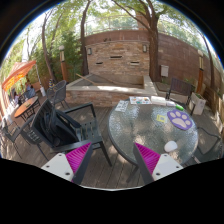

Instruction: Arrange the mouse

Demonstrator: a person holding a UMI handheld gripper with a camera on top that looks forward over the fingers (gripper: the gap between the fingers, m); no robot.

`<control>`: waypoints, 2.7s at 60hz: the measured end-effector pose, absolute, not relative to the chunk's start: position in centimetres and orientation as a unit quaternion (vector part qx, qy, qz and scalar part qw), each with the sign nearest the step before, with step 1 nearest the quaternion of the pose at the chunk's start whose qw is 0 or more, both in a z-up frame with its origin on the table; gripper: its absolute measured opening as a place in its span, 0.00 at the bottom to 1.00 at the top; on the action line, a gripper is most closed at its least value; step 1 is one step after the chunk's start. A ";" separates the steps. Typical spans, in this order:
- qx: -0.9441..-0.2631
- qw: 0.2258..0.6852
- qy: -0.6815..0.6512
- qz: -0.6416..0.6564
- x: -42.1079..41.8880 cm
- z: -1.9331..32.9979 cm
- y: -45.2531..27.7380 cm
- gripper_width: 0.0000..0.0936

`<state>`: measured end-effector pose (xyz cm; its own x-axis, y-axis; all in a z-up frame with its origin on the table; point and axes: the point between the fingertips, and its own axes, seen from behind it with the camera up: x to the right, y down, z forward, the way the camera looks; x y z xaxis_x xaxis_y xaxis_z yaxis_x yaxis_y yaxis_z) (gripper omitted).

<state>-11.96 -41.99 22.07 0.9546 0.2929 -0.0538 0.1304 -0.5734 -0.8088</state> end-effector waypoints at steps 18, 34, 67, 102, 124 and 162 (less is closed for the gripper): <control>-0.900 0.421 -0.095 0.060 -1.6 13.3 -43.2 0.90; -0.902 0.431 -0.041 0.002 10.9 3.6 -36.1 0.90; -0.905 0.422 -0.007 0.048 15.9 -1.1 -20.7 0.88; -0.900 0.420 -0.104 0.042 13.3 3.0 -17.2 0.38; -0.801 0.582 -0.073 0.118 18.7 25.1 -1.5 0.37; -0.904 0.419 -0.047 0.065 33.8 0.7 5.6 0.86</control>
<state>33.75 5.64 0.74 0.9871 0.1400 -0.0776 0.0313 -0.6446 -0.7639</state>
